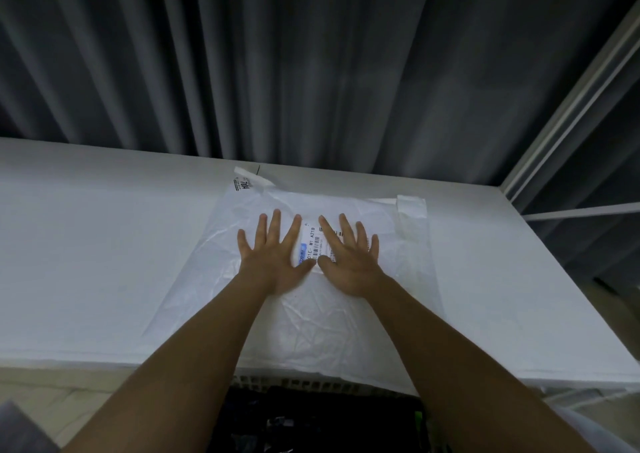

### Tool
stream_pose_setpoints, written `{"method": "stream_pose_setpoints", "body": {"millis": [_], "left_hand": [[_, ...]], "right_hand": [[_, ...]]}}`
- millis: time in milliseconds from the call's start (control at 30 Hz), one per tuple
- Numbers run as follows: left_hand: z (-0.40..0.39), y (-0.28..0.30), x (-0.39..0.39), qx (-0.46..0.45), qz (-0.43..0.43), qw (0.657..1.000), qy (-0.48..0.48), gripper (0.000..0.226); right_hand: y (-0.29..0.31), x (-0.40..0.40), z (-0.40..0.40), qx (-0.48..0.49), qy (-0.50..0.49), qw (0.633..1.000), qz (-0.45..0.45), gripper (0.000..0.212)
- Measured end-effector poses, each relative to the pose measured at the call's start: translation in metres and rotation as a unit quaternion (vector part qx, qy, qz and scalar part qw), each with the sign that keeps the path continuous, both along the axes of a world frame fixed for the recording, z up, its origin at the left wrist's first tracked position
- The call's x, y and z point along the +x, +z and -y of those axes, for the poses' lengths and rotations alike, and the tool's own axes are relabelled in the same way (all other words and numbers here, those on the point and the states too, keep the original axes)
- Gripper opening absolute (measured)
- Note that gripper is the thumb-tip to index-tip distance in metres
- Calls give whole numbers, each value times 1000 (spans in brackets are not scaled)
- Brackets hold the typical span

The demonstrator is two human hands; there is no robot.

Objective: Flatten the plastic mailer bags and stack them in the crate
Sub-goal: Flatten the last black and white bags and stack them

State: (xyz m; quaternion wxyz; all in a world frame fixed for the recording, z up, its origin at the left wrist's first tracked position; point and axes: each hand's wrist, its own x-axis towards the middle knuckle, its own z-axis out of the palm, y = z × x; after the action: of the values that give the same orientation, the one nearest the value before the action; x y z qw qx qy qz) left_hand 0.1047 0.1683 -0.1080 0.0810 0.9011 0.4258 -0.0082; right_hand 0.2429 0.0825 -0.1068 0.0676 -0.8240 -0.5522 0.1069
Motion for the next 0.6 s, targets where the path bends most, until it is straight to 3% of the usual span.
{"method": "stream_pose_setpoints", "body": {"millis": [100, 233, 600], "left_hand": [[-1, -8, -1, -20, -12, 1000, 9, 85], [1, -15, 0, -20, -8, 1000, 20, 75], [-29, 3, 27, 34, -13, 999, -1, 63]], "right_hand": [[-5, -3, -3, 6, -25, 998, 49, 63], [-13, -3, -8, 22, -55, 993, 103, 71], [-13, 21, -28, 22, -51, 994, 95, 83]]}}
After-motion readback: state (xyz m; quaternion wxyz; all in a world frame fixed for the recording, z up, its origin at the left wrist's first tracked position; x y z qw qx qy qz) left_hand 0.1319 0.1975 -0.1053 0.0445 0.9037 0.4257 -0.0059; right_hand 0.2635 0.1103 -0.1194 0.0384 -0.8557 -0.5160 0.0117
